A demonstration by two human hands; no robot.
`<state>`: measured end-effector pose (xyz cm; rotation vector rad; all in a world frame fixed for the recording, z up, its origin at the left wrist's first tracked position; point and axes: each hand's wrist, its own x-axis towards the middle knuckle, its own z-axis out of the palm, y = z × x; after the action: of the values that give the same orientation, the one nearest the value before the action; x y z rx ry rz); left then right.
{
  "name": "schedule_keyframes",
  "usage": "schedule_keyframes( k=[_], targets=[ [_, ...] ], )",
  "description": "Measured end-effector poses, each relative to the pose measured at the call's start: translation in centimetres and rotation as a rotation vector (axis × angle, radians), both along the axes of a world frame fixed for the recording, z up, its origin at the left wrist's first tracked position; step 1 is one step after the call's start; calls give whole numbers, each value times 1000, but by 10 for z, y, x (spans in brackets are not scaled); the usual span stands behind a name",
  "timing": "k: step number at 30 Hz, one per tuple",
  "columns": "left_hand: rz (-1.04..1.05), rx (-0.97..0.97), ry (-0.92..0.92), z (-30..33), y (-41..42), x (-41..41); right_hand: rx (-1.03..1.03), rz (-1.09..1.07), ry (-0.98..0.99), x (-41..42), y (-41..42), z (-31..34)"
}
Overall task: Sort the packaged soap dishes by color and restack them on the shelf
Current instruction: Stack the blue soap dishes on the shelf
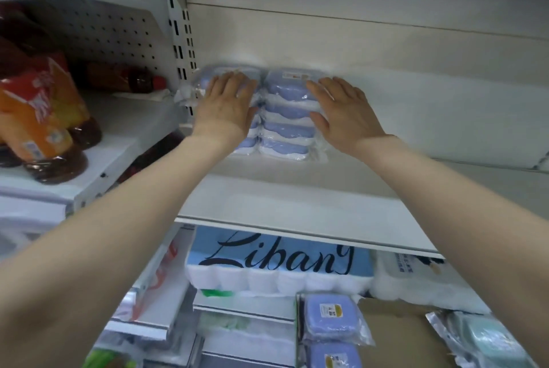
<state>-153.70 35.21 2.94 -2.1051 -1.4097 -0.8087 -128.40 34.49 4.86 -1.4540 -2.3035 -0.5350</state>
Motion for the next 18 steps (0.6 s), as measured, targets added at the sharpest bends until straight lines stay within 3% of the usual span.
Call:
schedule_keyframes(
  k=[8, 18],
  targets=[
    [-71, -79, -109, -48, -128, 80, 0, 131, 43, 101, -109, -55],
    [19, -348, -309, -220, -310, 173, -46, 336, 72, 224, -253, -191]
  ],
)
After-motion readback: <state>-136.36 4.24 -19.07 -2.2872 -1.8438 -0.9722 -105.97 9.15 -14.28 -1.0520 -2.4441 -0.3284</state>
